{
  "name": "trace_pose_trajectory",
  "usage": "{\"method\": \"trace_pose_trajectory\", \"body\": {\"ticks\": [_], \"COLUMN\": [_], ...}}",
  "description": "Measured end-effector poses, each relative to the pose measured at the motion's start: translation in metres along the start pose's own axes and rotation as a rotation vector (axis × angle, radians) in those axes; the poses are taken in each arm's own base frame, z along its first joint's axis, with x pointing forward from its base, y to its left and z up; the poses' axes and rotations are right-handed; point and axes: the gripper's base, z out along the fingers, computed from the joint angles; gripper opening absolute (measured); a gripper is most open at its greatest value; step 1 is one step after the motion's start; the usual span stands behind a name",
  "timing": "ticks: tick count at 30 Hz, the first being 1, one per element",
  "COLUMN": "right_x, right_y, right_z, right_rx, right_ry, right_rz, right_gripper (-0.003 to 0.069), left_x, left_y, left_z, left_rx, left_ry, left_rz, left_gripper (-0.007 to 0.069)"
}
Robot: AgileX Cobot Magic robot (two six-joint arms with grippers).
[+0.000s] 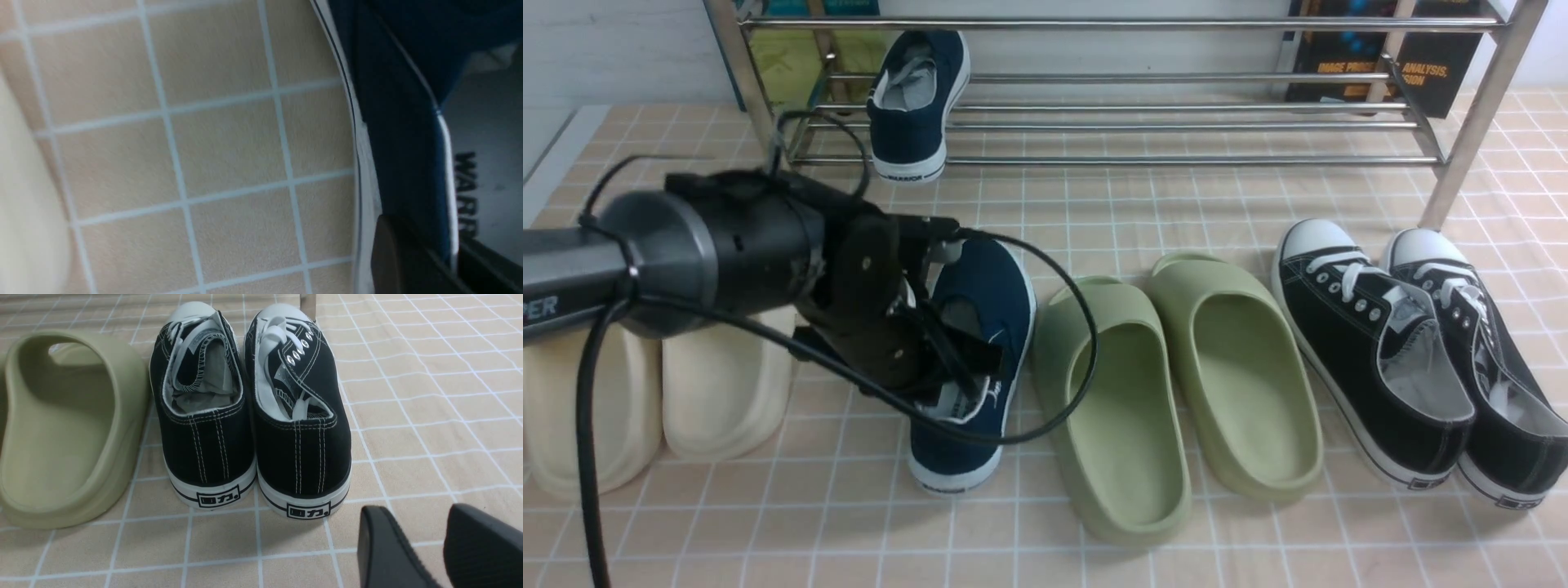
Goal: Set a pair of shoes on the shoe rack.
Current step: Use the left arm to grab the shoe closest to it, then use the left arm to put a shoe into the shoe rack
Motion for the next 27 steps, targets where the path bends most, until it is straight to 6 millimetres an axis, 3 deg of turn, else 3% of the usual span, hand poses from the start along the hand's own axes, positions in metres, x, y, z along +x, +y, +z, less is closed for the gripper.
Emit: {"method": "trace_pose_trajectory", "body": {"ticks": [4, 8, 11, 18, 27], "right_x": [0.0, 0.0, 0.0, 0.0, 0.0], "right_y": [0.0, 0.0, 0.0, 0.0, 0.0], "right_z": [0.0, 0.0, 0.0, 0.0, 0.0], "right_rx": [0.0, 0.0, 0.0, 0.0, 0.0], "right_ry": [0.0, 0.0, 0.0, 0.0, 0.0], "right_rz": [0.0, 0.0, 0.0, 0.0, 0.0], "right_gripper": [0.024, 0.024, 0.024, 0.024, 0.024], "left_x": [-0.026, -0.054, -0.077, -0.124, -0.169], "left_y": [-0.004, -0.004, 0.003, 0.02, 0.012], "left_z": [-0.034, -0.046, -0.038, 0.002, 0.009], "left_rx": [0.021, 0.044, 0.036, 0.029, 0.073], "left_ry": [-0.102, -0.201, -0.227, -0.23, -0.363], "left_rz": [-0.002, -0.025, -0.054, -0.143, -0.159], "left_gripper": [0.003, 0.003, 0.003, 0.003, 0.003]}}
